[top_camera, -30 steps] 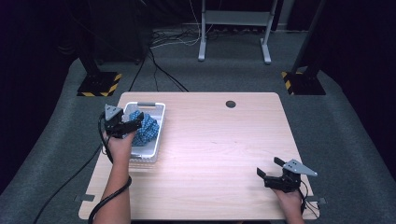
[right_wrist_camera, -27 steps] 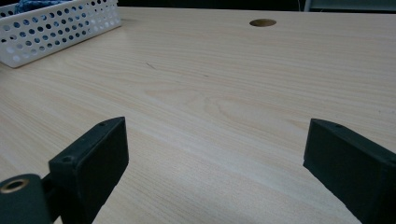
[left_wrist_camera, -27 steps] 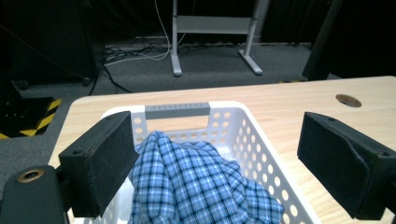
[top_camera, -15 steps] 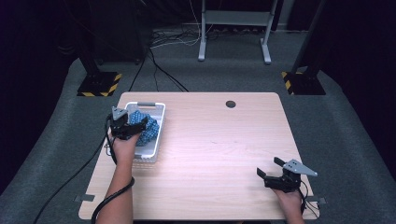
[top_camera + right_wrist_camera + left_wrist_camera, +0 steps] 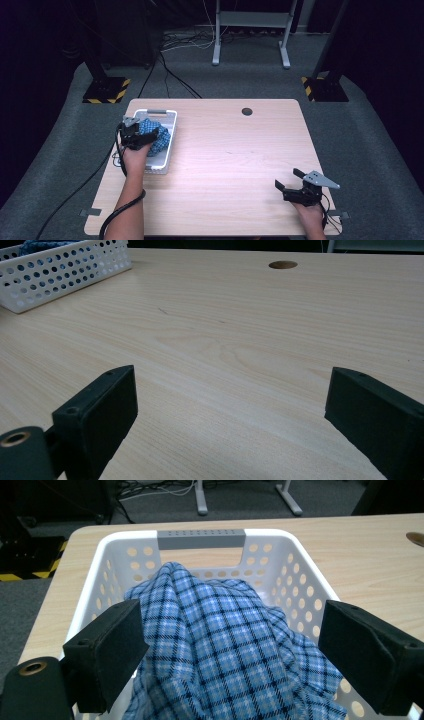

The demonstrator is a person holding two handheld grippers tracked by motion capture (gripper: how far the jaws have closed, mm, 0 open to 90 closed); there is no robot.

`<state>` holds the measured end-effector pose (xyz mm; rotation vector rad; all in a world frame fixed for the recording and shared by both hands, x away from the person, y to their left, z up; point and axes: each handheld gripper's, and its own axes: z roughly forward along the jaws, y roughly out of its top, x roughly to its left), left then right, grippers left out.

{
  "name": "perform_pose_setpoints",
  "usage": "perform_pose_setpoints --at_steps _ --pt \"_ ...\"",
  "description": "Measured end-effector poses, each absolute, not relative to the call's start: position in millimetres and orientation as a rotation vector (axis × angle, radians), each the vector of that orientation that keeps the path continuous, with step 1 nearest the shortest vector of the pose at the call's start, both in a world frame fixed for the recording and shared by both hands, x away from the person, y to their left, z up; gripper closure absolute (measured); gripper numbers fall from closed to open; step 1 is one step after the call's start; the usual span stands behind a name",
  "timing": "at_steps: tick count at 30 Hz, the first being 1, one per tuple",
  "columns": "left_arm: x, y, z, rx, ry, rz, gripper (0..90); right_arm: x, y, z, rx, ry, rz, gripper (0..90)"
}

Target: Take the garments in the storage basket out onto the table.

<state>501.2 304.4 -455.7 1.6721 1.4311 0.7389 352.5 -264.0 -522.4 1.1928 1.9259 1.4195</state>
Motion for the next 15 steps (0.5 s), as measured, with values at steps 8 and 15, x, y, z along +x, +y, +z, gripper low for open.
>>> perform_pose_setpoints --at_steps 8,15 --pt "507.1 299.8 -455.8 1.691 1.461 0.724 10.7 352.5 -264.0 -522.4 1.192 1.927 1.419 5.6" --pt "513.3 297.3 -457.6 1.707 1.492 0.708 10.7 352.5 -264.0 -522.4 1.192 1.927 1.42 5.6"
